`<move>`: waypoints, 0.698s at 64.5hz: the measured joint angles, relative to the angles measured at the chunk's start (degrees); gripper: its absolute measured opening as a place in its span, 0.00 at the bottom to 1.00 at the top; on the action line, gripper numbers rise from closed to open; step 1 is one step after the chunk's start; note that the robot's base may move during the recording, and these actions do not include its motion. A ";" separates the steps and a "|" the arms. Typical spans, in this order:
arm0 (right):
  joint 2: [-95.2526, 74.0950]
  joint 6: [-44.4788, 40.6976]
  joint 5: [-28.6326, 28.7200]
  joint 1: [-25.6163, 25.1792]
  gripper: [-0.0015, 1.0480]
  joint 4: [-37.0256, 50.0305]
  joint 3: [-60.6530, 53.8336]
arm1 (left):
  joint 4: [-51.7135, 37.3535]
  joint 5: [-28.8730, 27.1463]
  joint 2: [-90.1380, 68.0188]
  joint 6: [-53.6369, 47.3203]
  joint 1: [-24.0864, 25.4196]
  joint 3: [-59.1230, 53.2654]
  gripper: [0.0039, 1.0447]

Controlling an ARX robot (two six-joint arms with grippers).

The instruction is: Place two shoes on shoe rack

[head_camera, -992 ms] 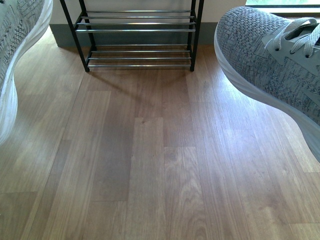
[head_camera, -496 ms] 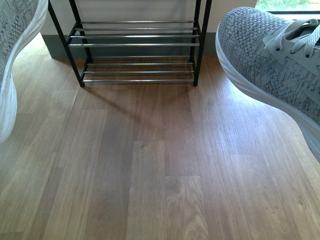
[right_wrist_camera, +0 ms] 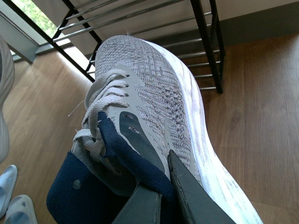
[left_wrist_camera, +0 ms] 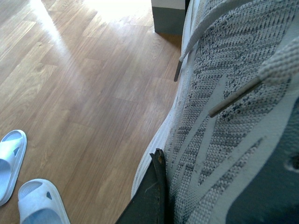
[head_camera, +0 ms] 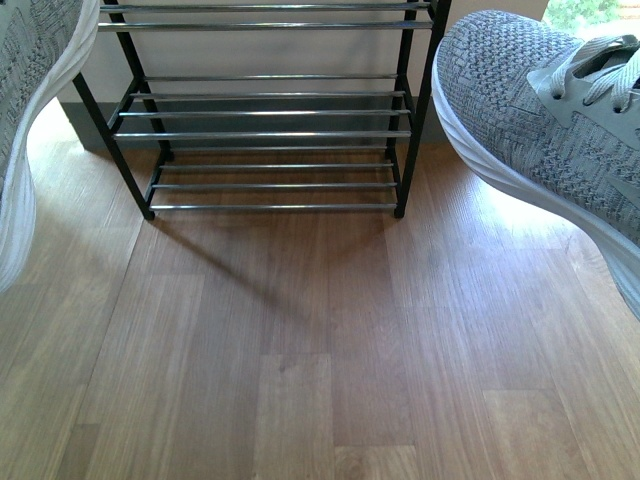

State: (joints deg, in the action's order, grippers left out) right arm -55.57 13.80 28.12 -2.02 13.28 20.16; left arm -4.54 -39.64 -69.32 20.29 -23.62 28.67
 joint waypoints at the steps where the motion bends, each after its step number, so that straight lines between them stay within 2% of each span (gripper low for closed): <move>1: 0.00 0.00 0.00 0.00 0.01 0.00 0.00 | 0.00 0.00 0.00 0.00 0.00 0.00 0.01; 45: 0.00 0.00 0.00 0.00 0.01 -0.02 -0.15 | 0.02 0.17 -0.11 -0.02 -0.02 -0.11 0.01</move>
State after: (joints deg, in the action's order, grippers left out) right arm -55.57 13.80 28.12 -2.02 13.26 20.01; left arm -4.51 -39.46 -69.43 20.27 -23.64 28.56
